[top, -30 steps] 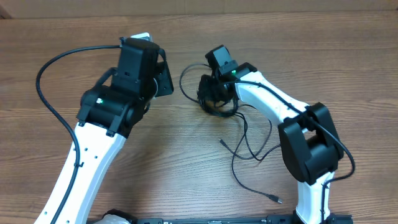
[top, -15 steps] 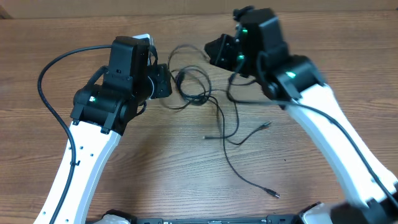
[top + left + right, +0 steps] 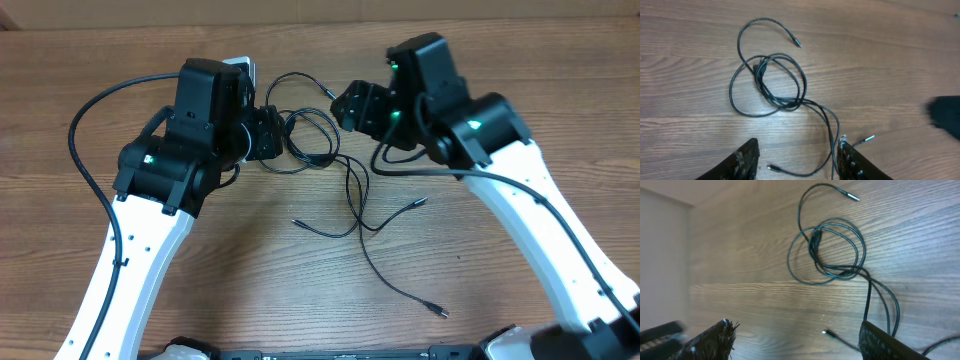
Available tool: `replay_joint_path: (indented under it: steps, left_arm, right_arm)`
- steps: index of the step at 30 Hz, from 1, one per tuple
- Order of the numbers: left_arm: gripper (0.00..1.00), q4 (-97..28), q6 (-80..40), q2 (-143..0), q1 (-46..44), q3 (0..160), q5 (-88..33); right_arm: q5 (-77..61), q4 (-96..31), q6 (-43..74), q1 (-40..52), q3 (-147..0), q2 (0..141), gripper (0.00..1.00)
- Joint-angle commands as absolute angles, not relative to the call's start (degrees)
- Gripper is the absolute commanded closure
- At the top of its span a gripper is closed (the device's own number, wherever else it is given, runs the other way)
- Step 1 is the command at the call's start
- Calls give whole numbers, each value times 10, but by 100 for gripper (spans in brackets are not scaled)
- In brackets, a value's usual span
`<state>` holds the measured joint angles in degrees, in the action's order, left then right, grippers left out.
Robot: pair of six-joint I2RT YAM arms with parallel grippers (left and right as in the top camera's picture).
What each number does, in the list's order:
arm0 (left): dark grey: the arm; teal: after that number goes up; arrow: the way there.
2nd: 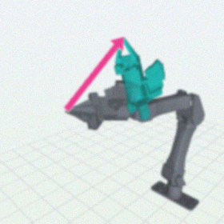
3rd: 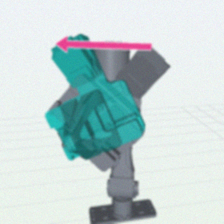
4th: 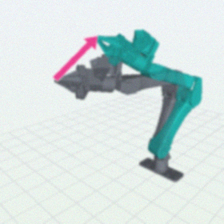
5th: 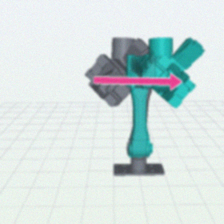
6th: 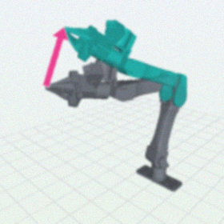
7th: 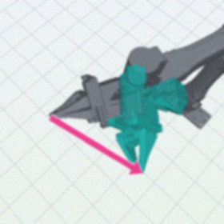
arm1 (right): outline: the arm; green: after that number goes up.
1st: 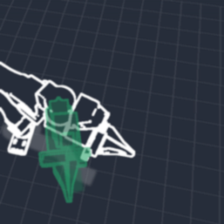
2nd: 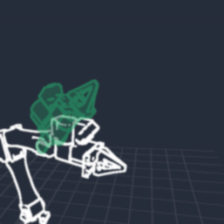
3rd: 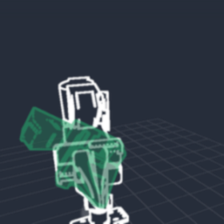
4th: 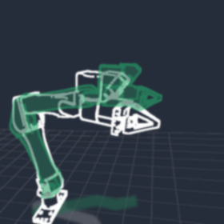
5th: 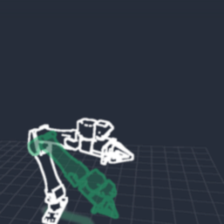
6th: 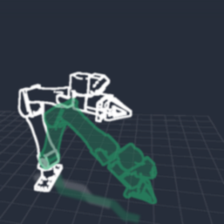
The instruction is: Untangle cables
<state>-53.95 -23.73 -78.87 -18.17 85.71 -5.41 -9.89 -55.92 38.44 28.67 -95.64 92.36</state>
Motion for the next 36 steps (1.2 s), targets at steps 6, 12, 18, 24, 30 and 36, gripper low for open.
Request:
replay_joint_path:
  steps: [6,12,18,24,30,36]
  left_arm:
    - [48,-526,-270,-783,-71,860,-13]
    - [47,-540,-179,-783,49,860,-220]
    - [45,-572,-139,-782,75,860,-241]
    - [45,-587,-107,-782,74,860,-283]
    - [45,-587,-106,-782,74,860,-348]
    - [45,-590,-96,-782,74,860,-377]
  right_arm:
    - [-91,-521,379,320,-957,1026,21]
    - [-140,-440,436,344,-957,1119,25]
    - [-146,-350,503,371,-957,1195,25]
    - [-152,-273,540,388,-957,1260,24]
    - [-157,-184,540,406,-957,1300,21]
    - [-149,-105,540,433,-957,1326,33]
